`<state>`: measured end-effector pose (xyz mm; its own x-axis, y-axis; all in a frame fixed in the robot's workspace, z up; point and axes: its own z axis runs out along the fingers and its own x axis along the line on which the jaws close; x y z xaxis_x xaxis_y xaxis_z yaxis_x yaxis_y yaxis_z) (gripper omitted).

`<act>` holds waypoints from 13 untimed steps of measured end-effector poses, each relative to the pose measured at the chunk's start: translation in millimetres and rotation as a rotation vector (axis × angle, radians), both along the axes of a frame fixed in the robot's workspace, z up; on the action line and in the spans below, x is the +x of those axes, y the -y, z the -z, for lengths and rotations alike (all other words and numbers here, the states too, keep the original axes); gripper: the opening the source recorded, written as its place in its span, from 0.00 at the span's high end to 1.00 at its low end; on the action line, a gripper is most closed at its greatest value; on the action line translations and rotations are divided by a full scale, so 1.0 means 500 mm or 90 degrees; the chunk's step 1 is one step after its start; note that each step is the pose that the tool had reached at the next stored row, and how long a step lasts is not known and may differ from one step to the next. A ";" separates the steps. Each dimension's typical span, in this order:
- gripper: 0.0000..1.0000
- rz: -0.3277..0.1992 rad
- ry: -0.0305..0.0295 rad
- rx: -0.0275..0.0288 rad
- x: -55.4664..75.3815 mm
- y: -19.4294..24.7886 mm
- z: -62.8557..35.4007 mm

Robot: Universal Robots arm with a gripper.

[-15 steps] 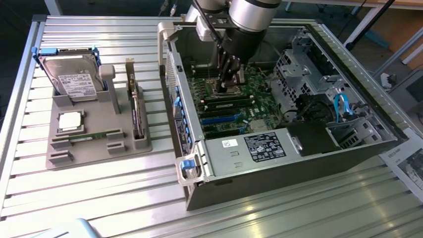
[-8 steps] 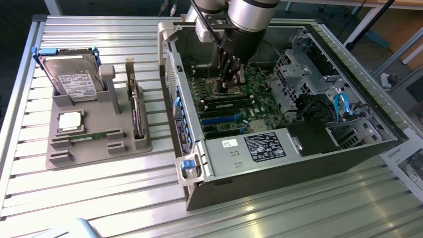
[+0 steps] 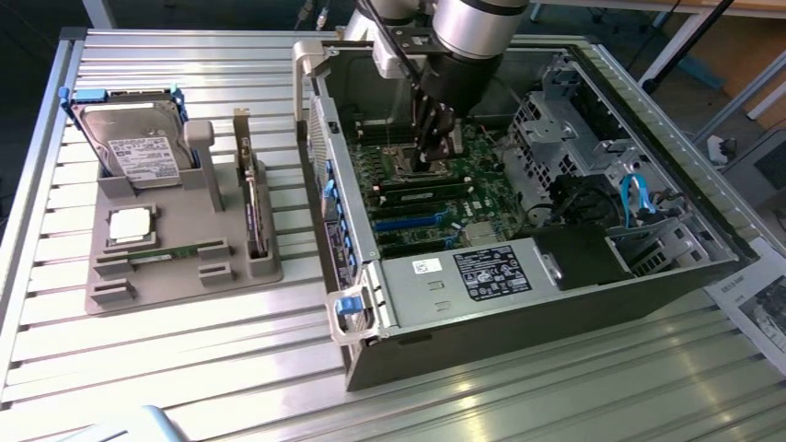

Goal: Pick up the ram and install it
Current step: 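Press down the ram until it locks into place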

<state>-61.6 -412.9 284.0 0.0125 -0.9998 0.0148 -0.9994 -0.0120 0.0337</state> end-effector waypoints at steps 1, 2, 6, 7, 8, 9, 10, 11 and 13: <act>0.90 0.000 0.0000 0.0000 0.007 0.0001 0.000; 0.90 0.000 0.0000 0.0000 0.017 0.0002 0.000; 0.90 0.000 0.0000 0.0000 0.042 0.0006 0.000; 0.90 0.000 0.0000 0.0000 0.047 0.0006 0.000; 0.90 0.000 0.0000 0.0000 0.052 0.0007 0.000; 0.90 0.000 0.0000 0.0001 0.057 0.0008 0.000; 0.90 0.000 0.0000 0.0001 0.063 0.0008 0.000; 0.90 0.000 0.0000 0.0001 0.068 0.0008 0.000; 0.90 -0.001 0.0000 0.0000 0.077 0.0009 0.000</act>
<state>-22.9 -413.3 284.0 0.0133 -0.9998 0.0147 -0.9993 -0.0128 0.0337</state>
